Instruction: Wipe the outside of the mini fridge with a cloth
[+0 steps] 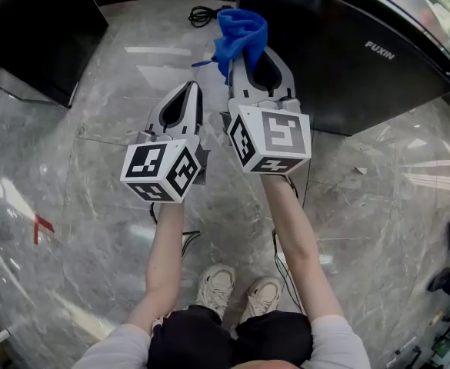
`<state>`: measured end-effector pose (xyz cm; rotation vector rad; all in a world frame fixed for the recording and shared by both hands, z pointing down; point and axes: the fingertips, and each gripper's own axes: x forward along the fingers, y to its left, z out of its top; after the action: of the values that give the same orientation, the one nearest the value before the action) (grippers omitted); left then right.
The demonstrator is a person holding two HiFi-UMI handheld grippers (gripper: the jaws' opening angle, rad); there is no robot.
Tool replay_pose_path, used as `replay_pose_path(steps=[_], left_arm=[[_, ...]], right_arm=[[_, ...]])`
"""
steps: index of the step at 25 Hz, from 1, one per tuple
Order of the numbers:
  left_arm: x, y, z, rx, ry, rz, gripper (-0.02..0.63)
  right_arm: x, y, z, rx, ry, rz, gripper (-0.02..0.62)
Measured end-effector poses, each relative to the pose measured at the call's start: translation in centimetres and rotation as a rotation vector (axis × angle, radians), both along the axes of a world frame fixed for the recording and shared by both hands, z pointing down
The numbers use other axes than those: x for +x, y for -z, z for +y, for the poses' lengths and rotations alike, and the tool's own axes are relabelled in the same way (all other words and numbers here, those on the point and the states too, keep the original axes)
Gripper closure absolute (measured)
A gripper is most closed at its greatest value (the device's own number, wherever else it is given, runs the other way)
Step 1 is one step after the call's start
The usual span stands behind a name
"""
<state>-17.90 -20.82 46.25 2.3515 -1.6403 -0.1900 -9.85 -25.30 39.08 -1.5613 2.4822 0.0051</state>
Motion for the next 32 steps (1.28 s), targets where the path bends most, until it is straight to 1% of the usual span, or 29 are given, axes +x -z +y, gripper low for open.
replay_pose_path(steps=[5,12,17,24,32], left_arm=[[1.1,-0.2,0.1,-0.005,-0.02,0.011,0.601],[4.3,0.6,0.2,0.02,-0.079,0.003,0.601],[6.8,0.7,0.6,0.02,-0.124,-0.011,0.601],[10.0,1.2,0.8,0.032,-0.168,-0.024,0.601],[14.8,1.0,1.0,0.035,-0.228,-0.015,0.601]], right_arm=[[1.5,0.1,0.4,-0.007,-0.03,0.001,0.515],[4.7,0.0,1.0,-0.022,-0.085,-0.008,0.515],[8.2,0.0,1.7,-0.037,-0.131,-0.027,0.515],[12.4,-0.1,2.4,-0.049,-0.183,-0.029,0.515],[19.1,-0.1,3.5,-0.05,-0.273,-0.018,0.515]])
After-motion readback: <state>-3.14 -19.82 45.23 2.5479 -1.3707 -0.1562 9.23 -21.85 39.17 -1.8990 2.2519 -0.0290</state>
